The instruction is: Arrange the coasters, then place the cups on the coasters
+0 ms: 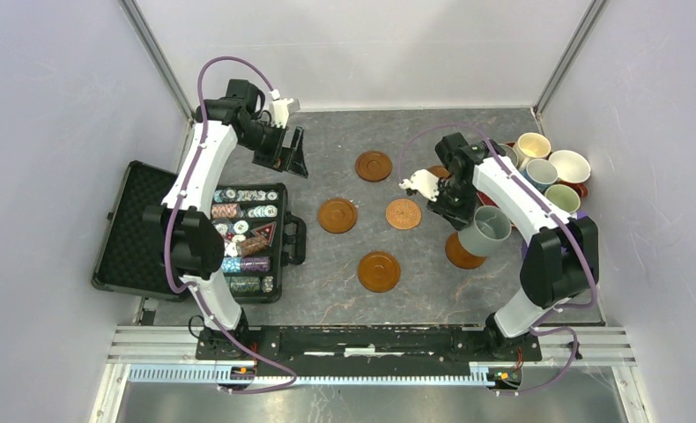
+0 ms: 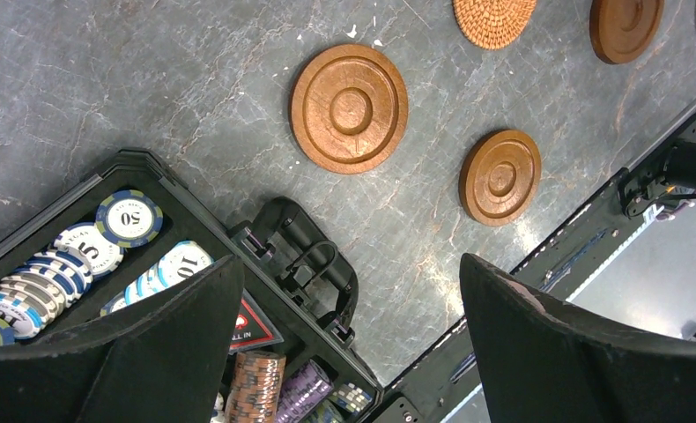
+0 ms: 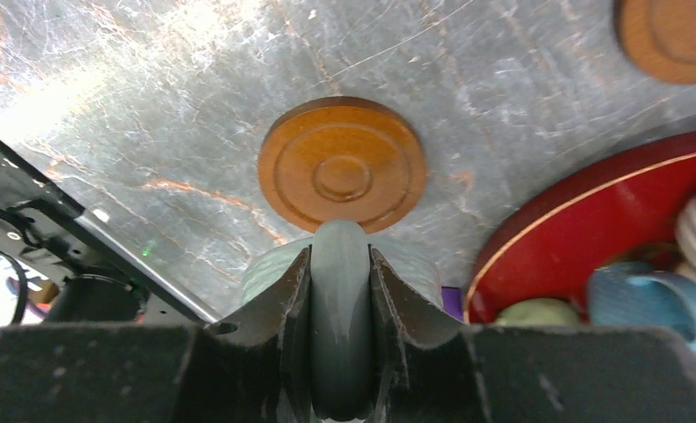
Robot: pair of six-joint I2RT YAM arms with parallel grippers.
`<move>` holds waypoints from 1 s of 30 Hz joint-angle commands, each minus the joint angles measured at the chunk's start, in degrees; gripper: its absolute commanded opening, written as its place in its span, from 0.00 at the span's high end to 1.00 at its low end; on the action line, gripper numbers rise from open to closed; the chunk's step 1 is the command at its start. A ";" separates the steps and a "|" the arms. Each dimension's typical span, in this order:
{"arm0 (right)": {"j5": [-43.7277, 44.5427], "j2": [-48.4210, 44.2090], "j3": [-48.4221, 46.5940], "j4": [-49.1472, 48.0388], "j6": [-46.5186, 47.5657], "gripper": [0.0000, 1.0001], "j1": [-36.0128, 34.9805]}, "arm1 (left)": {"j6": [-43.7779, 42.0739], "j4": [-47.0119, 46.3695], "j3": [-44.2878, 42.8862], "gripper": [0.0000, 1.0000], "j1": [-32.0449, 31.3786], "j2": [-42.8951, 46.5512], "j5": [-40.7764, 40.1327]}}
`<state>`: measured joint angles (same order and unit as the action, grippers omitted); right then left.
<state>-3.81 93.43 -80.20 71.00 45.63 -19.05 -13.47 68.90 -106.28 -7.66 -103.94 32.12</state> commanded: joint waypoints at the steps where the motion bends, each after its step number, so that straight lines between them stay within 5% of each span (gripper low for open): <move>1: 1.95 -3.64 3.91 -3.11 -7.13 1.00 -0.28 | 2.73 0.22 0.28 0.02 0.37 1.73 1.98; 30: 5.75 2.81 12.17 -15.40 -13.39 1.00 -1.66 | 4.23 -0.34 2.19 0.02 1.16 1.55 -1.67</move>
<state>0.49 96.01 -66.98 55.79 33.23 -19.97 -11.40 68.88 -104.01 -6.90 -103.94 30.46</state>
